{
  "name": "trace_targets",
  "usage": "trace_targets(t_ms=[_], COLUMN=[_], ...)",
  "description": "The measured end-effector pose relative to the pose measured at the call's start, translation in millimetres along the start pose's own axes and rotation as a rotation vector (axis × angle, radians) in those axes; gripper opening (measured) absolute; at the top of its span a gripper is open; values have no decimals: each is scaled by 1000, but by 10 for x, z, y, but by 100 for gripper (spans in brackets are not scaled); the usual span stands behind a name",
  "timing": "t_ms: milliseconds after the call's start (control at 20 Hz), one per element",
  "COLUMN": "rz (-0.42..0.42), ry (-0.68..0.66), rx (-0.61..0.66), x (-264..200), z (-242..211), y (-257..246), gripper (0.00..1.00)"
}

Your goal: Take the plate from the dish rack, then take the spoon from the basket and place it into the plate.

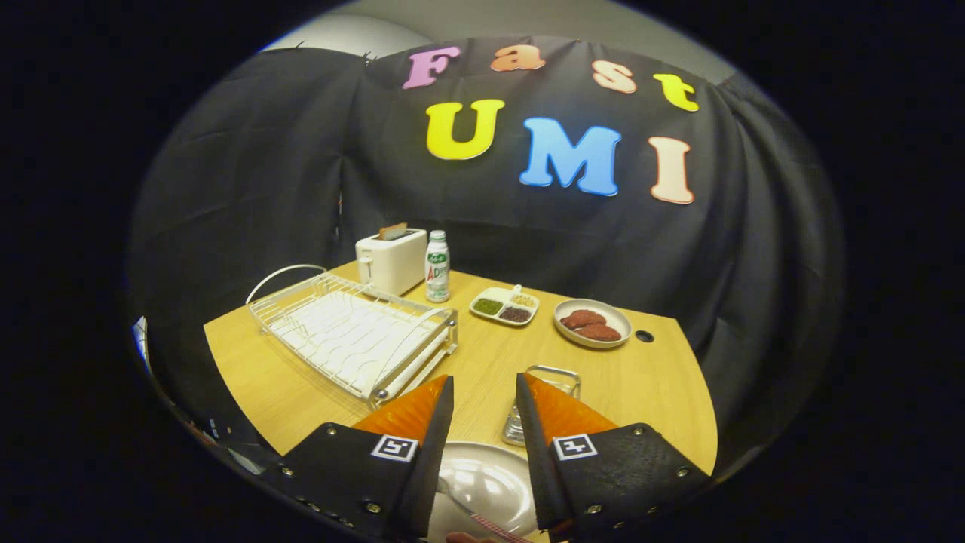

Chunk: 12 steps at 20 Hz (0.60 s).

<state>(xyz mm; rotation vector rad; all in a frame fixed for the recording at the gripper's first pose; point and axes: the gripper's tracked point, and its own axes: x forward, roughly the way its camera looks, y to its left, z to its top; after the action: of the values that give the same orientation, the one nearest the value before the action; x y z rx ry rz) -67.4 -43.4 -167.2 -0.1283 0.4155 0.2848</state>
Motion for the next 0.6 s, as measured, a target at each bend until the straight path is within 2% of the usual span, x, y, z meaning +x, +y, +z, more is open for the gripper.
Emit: trace_targets(t_ms=[250,350,400,450,500,600], rz=[-209,-262,-268,-285,-317,-371], ry=[-178,-254,-323,-376,-418,-454], rx=[65,79,100,121,137,161], x=[-493,-693,-720,-793,-814,-918], z=[630,874,1009,1168,1226,1158], y=[-797,-1027,-1116,-1194,-1321,-1505], gripper=[51,51,54,99,95,95])
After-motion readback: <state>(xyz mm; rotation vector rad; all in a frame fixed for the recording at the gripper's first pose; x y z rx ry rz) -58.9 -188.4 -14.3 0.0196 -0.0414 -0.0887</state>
